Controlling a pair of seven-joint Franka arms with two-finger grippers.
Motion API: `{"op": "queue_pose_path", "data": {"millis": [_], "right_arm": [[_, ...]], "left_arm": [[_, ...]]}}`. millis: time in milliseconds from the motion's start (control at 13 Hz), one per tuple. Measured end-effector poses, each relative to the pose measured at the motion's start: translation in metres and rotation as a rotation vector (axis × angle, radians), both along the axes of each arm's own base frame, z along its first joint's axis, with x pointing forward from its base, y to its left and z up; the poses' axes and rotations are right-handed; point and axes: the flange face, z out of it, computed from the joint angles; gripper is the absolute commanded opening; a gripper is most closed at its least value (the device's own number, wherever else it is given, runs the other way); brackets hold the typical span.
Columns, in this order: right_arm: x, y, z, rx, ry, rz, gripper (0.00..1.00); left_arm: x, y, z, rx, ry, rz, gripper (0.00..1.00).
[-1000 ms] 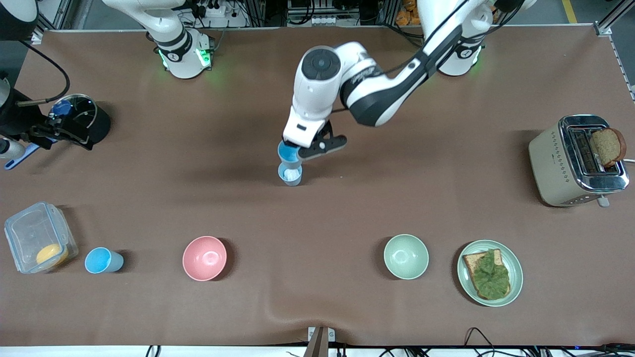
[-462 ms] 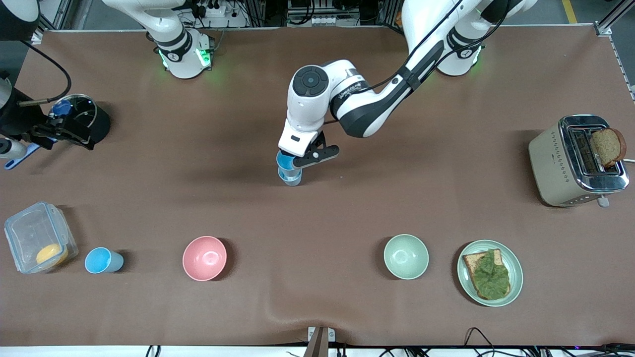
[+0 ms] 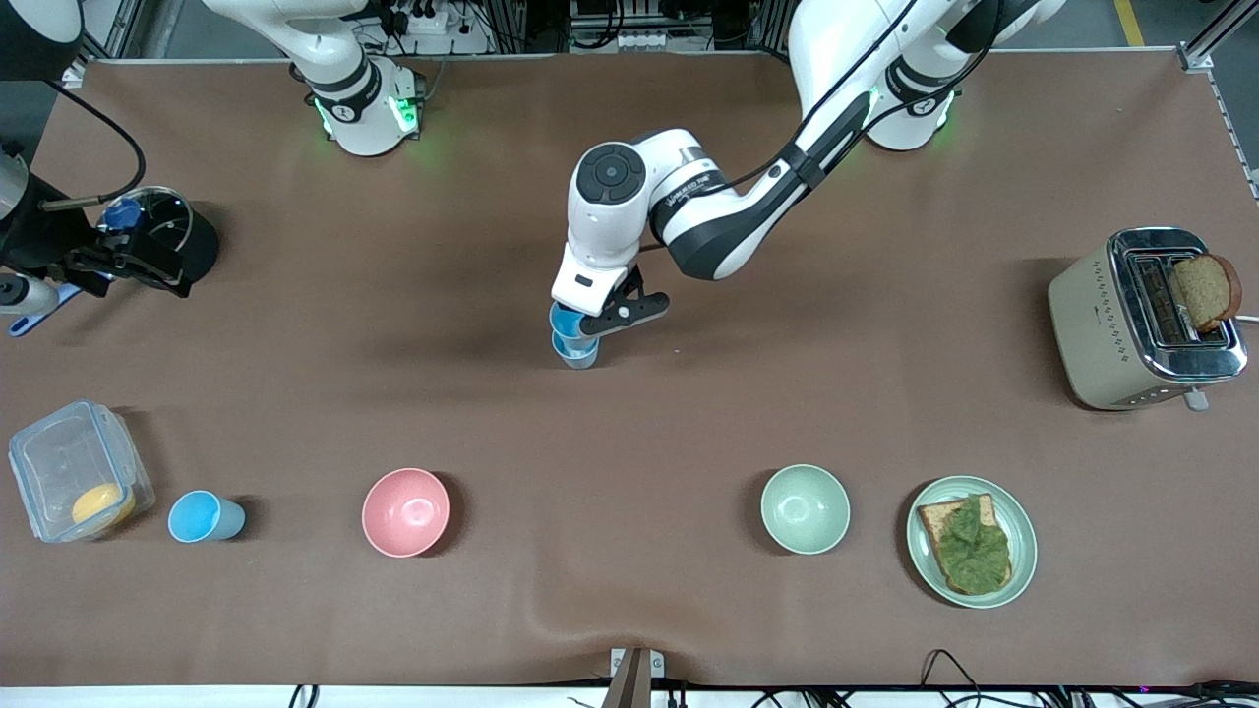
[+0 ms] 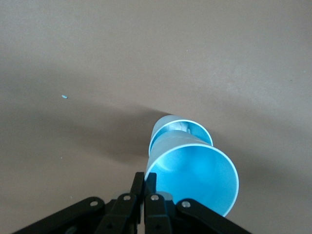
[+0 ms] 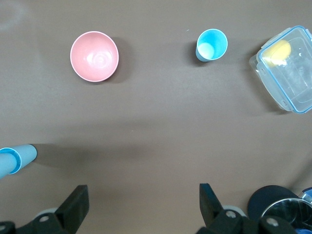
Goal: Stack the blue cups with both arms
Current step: 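Open the left gripper and lift it off the stacked cups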
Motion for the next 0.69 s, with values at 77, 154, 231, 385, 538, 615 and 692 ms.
{"op": "queue_pose_path", "data": {"millis": [77, 154, 231, 385, 538, 615, 692], "right_arm": [[0.0, 0.0, 0.0, 0.0, 0.0, 0.001, 1.0], [0.0, 0.001, 0.0, 0.0, 0.0, 0.002, 1.0], [0.0, 0.002, 0.0, 0.0, 0.0, 0.004, 1.0], [0.0, 0.002, 0.0, 0.0, 0.004, 0.003, 1.0], [-0.001, 0.002, -0.001, -0.001, 0.012, 0.003, 1.0], [-0.001, 0.002, -0.001, -0.001, 0.014, 0.003, 1.0], [-0.002, 0.001, -0.002, -0.001, 0.018, 0.003, 1.0]], "left_arm": [[0.005, 0.002, 0.002, -0.004, -0.013, 0.005, 1.0], [0.012, 0.005, 0.006, -0.005, -0.035, 0.011, 1.0], [0.023, 0.01, 0.016, -0.004, -0.071, 0.016, 1.0], [0.054, 0.038, 0.061, 0.003, -0.156, 0.041, 1.0], [0.085, 0.094, 0.12, 0.054, -0.199, 0.034, 1.0], [0.096, 0.125, 0.148, 0.096, -0.209, -0.005, 1.0], [0.103, 0.154, 0.171, 0.137, -0.206, -0.066, 1.0]]}}
